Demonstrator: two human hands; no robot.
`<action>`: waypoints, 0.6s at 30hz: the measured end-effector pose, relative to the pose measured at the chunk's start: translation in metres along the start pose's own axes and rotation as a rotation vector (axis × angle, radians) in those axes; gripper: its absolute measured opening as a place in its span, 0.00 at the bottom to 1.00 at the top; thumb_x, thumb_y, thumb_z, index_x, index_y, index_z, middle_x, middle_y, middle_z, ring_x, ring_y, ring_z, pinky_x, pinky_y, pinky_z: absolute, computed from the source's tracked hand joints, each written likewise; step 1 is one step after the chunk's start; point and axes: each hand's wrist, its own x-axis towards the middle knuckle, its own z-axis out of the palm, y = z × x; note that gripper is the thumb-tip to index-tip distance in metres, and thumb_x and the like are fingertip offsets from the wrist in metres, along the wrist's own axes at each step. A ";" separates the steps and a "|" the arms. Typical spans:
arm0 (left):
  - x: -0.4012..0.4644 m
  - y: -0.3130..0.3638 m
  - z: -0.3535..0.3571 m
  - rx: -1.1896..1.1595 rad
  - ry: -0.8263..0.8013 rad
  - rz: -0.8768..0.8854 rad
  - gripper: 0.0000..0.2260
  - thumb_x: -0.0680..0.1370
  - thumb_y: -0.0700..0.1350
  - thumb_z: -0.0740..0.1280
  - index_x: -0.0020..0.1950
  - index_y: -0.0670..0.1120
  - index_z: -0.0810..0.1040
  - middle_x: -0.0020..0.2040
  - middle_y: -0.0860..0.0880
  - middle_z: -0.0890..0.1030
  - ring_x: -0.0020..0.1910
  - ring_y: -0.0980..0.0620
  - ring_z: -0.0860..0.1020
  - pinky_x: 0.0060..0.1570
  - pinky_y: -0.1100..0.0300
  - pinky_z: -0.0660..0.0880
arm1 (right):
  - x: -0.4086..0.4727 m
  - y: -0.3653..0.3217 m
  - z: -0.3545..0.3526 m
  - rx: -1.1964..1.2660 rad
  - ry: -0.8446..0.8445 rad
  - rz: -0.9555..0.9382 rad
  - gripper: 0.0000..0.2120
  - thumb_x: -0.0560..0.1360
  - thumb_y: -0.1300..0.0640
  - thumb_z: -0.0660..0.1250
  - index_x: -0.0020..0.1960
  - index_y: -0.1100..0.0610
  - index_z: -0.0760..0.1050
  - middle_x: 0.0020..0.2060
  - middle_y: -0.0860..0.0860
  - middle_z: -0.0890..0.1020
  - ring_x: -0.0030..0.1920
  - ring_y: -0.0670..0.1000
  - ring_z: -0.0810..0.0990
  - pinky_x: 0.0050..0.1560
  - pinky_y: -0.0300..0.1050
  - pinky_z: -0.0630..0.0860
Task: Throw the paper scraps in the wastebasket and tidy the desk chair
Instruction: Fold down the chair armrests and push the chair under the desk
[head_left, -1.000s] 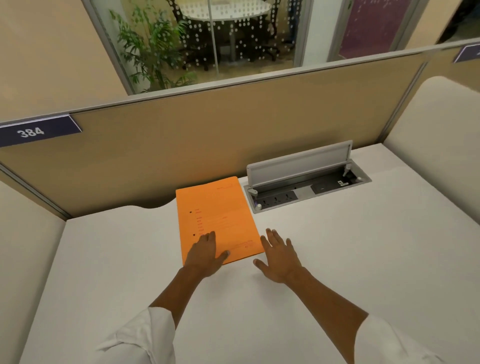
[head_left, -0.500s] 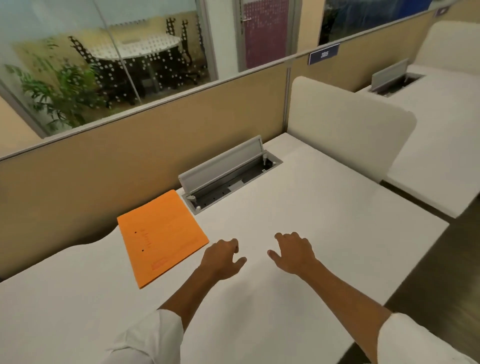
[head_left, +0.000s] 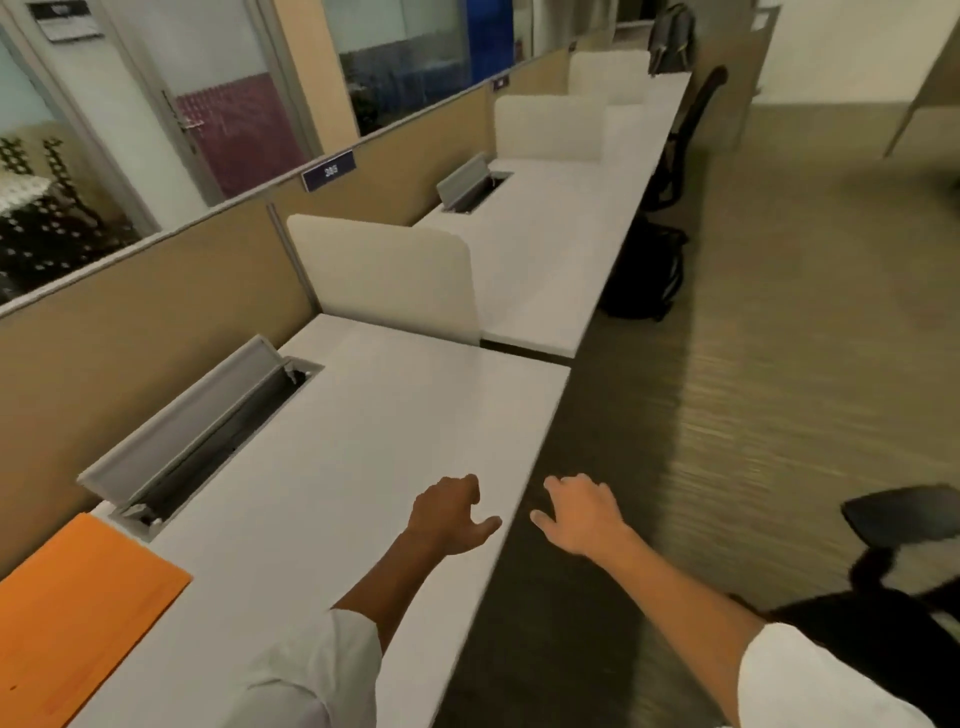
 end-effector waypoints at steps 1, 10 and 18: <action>0.002 0.018 0.004 0.003 -0.003 0.027 0.23 0.73 0.66 0.68 0.56 0.49 0.74 0.51 0.51 0.81 0.46 0.53 0.77 0.42 0.60 0.70 | -0.011 0.015 -0.002 0.008 0.011 0.023 0.28 0.77 0.37 0.60 0.69 0.54 0.70 0.61 0.53 0.80 0.62 0.57 0.76 0.61 0.58 0.74; -0.013 0.216 0.052 -0.021 -0.120 0.293 0.13 0.73 0.58 0.69 0.37 0.54 0.69 0.41 0.52 0.79 0.44 0.50 0.78 0.40 0.56 0.73 | -0.141 0.172 -0.009 0.120 0.066 0.309 0.29 0.77 0.40 0.63 0.72 0.55 0.67 0.71 0.54 0.68 0.68 0.57 0.72 0.63 0.56 0.75; -0.038 0.366 0.122 -0.028 -0.298 0.524 0.11 0.70 0.55 0.68 0.36 0.52 0.71 0.39 0.52 0.78 0.43 0.47 0.80 0.38 0.57 0.72 | -0.277 0.296 0.000 0.180 0.064 0.588 0.32 0.76 0.41 0.66 0.75 0.54 0.63 0.73 0.54 0.65 0.71 0.59 0.68 0.64 0.57 0.74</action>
